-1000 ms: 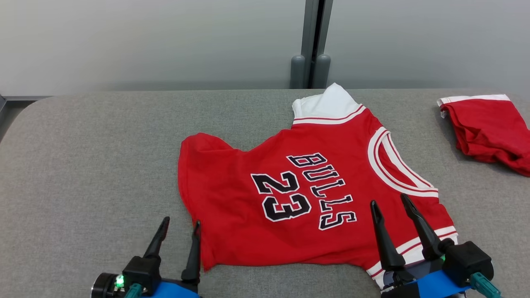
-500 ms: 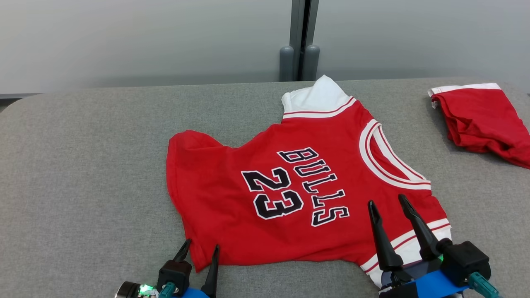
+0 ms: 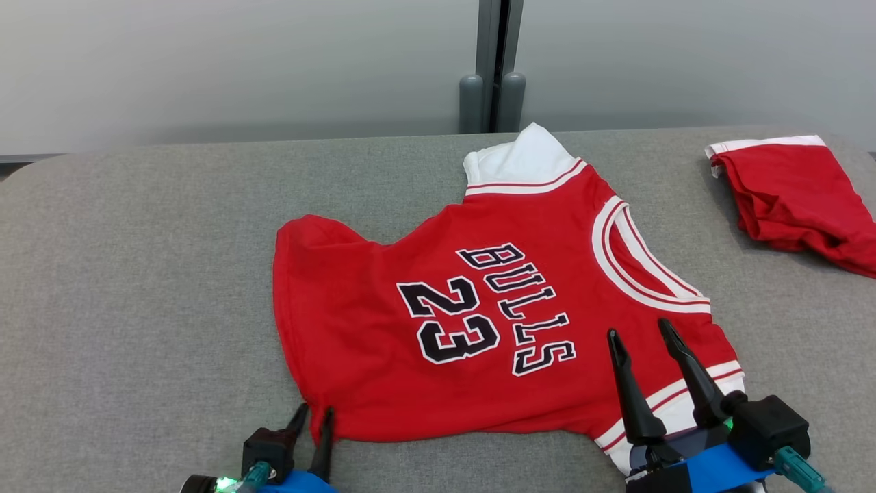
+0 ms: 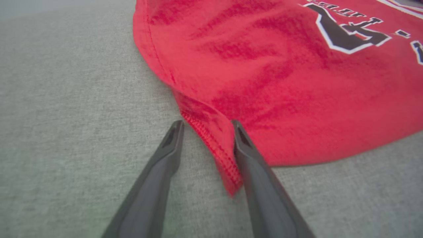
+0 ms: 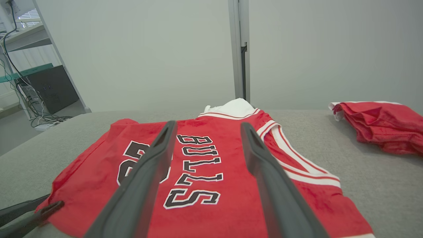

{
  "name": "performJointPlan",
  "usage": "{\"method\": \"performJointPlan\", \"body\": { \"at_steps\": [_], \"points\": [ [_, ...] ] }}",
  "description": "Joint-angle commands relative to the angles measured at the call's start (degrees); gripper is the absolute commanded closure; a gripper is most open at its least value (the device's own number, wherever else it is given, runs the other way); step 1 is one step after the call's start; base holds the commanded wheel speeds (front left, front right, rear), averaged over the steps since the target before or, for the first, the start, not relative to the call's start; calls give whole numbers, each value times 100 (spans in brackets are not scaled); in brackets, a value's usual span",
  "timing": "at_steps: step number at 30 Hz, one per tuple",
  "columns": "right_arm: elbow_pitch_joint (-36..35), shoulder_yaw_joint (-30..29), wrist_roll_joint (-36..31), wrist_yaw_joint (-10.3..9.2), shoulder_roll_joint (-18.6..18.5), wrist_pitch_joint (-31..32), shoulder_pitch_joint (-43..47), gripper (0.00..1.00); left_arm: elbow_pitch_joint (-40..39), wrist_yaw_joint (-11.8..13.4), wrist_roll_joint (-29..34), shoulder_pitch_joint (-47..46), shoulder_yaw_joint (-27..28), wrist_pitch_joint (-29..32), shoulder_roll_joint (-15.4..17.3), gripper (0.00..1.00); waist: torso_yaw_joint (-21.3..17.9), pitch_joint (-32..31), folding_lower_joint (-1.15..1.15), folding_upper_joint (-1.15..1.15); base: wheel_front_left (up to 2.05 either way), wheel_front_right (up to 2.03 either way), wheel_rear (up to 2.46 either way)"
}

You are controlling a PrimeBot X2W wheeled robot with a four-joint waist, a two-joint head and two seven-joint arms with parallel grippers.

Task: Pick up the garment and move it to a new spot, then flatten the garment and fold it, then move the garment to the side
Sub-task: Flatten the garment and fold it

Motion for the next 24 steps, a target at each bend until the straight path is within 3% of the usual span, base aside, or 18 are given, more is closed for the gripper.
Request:
{"method": "performJointPlan", "body": {
  "at_steps": [1, 7, 17, 24],
  "points": [
    [13, -21, 55, 1, -4, -26, -4, 0, -10, -50, -87, -80, 59, 2, 9, 100, 25, -22, -1, 0, 0, 0, 0],
    [32, -94, 79, 1, -5, -26, 138, 0, -565, -146, -239, 45, 111, 1, 0, 100, 176, -172, -1, 0, 0, 0, 0],
    [98, -317, 143, 1, -5, -24, 275, 0, -2234, -304, -386, 528, 231, 1, 123, 100, 504, -441, -1, 0, 0, 0, 0],
    [60, -443, 135, 1, -5, -24, 307, 0, -3150, -358, -381, 1126, -112, 148, 287, 100, 665, -418, -1, 0, 0, 0, 0]
  ]
}}
